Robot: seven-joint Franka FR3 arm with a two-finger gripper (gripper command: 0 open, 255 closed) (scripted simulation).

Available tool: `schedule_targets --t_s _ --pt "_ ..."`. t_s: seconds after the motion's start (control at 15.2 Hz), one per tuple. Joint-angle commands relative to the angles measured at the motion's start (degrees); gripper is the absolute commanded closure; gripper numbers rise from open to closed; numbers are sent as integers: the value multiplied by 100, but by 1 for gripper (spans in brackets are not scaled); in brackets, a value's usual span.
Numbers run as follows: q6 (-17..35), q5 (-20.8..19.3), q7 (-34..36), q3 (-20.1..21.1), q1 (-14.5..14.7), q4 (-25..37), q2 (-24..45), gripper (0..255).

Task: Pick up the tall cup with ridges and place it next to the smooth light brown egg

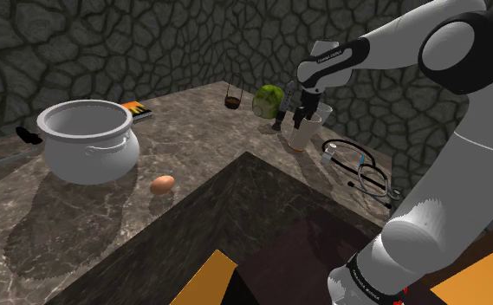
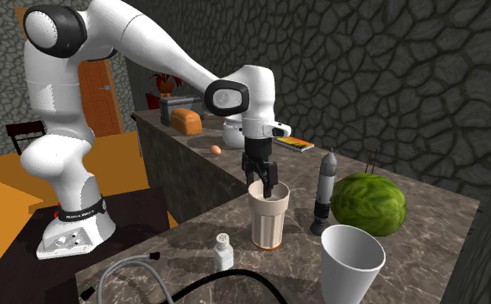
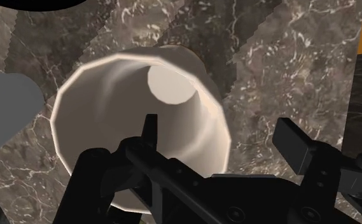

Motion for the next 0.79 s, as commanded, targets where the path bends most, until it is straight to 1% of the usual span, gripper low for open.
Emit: schedule_targets --t_s 0.0,0.33,0.4,0.73 --pt "14 2 -4 -1 -3 -3 8 0" --pt "13 2 -4 -1 -3 -3 8 0" --pt "13 2 -4 -1 -3 -3 8 255" --pt "13 3 -4 -1 -3 -2 9 255"
